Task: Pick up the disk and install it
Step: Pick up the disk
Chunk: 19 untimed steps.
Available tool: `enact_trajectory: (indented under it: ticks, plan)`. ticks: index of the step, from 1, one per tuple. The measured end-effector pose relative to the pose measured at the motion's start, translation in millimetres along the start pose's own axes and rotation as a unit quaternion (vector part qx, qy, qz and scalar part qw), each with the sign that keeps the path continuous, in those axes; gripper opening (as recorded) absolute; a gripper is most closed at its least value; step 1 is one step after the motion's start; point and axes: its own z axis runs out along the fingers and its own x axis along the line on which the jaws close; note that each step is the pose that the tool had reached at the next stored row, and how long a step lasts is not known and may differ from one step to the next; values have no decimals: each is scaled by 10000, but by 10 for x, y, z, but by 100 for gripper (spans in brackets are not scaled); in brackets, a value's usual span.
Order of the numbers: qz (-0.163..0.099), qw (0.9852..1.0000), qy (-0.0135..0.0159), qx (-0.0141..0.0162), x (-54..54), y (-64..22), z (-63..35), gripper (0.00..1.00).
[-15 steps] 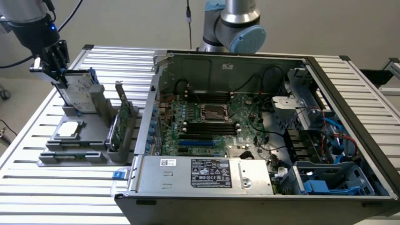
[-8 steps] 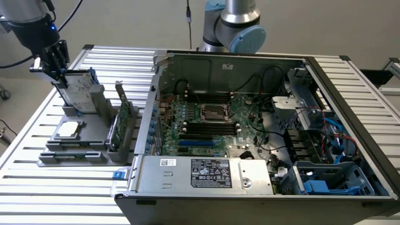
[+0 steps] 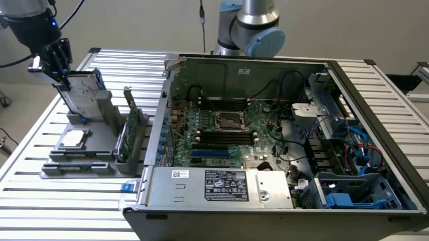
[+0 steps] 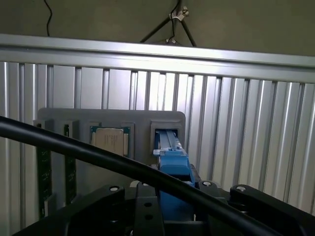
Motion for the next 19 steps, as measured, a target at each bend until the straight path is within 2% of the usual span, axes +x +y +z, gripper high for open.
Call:
enact_trajectory:
  ticks: [9,19]
  plan:
    - [0,10000,53,-3,-2,2,-331,33]
    - [1,10000,77,-4,-3,-7,-782,33]
